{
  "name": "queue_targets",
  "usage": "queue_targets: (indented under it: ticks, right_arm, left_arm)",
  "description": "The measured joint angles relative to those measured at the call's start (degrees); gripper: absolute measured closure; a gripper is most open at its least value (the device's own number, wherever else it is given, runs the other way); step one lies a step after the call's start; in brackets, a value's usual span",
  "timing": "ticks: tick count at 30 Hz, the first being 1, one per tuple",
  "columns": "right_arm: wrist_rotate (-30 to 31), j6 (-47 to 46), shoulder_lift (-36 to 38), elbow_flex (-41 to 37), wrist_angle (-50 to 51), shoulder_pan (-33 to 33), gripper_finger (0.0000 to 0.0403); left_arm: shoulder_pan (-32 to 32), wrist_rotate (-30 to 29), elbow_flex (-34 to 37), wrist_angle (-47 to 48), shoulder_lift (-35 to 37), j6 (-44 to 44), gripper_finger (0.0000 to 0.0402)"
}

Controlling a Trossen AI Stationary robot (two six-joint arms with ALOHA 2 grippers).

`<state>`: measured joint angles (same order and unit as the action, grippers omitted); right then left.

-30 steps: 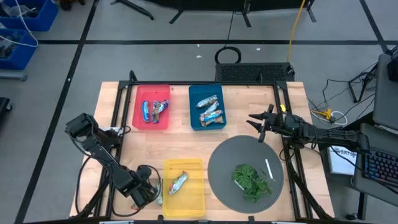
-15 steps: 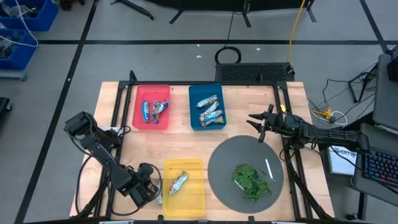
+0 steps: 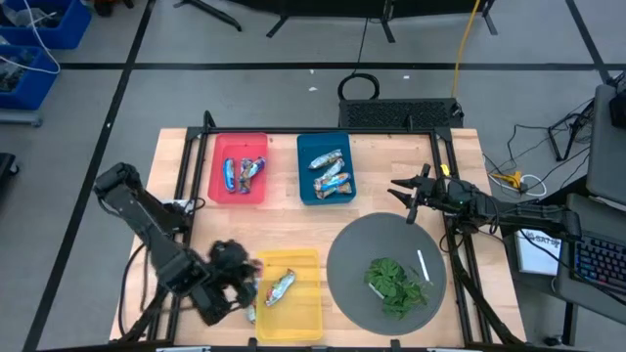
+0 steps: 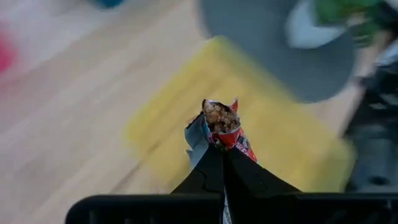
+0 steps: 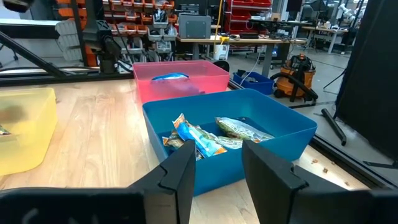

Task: Pick and place Granola Bars by type
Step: Put the left red granola bar into the yellow bin

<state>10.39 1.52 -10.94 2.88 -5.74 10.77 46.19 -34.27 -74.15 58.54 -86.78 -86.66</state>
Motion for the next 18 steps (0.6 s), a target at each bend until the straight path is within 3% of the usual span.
queue_targets:
  ticks: [2, 5, 9, 13, 18]
  right_arm:
    - [0.0, 0.0, 0.0, 0.0, 0.0, 0.0, 0.028]
    - [0.0, 0.0, 0.0, 0.0, 0.0, 0.0, 0.0281]
    - [0.0, 0.0, 0.0, 0.0, 0.0, 0.0, 0.0283]
    - [0.0, 0.0, 0.0, 0.0, 0.0, 0.0, 0.0283]
    - [0.0, 0.0, 0.0, 0.0, 0.0, 0.0, 0.028]
  left_arm:
    - [-3.9, 3.0, 1.2, -10.4, -0.2, 9.5, 0.0401]
    - [-9.9, 13.6, 4.8, -26.4, -2.9, 20.9, 0.0401]
    - [-14.1, 24.2, 6.0, -30.1, -7.2, 26.5, 0.0401]
    - [-15.3, 25.7, 6.1, -29.5, -10.1, 32.0, 0.0382]
    - [-15.6, 22.2, 6.0, -29.9, -10.4, 37.1, 0.0304]
